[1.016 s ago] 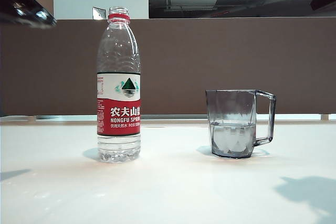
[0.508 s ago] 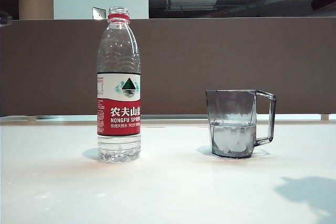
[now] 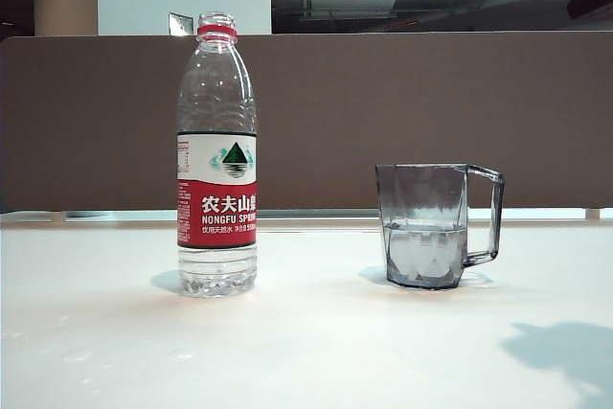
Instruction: Pick up the mineral water bottle with the left hand on the table and pour water into the mug until it's half full.
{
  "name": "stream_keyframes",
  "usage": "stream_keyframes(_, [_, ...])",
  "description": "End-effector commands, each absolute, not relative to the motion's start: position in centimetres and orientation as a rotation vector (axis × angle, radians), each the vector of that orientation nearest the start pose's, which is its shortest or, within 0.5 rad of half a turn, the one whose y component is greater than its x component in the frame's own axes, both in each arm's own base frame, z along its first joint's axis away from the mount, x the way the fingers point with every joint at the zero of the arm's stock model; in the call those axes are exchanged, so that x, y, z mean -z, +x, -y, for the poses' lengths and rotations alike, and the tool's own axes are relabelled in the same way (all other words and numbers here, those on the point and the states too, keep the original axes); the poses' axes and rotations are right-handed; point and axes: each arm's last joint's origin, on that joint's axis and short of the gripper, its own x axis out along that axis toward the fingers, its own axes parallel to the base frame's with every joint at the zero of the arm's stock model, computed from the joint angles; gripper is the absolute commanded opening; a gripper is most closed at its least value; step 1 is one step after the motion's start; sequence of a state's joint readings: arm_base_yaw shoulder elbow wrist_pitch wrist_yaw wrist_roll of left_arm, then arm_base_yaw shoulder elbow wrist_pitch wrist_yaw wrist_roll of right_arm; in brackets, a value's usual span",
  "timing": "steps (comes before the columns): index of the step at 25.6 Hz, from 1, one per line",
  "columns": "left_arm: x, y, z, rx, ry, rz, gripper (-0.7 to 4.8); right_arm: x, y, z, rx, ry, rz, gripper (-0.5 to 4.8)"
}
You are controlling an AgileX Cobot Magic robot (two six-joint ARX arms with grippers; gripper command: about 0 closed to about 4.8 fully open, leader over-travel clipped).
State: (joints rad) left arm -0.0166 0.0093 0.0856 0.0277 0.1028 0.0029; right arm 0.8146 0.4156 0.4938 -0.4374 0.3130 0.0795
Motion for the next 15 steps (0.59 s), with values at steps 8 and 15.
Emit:
stream_keyframes(8, [-17.4,9.7,-0.6,0.019,0.008,0.076,-0.06,-25.9,8.0,-7.2,-0.483,-0.102,-0.307,-0.01])
stream_keyframes(15, [-17.3,9.7,-0.3,0.043,0.006,0.068,-0.06,-25.9,8.0,-7.2,-0.483,-0.102,-0.307,-0.01])
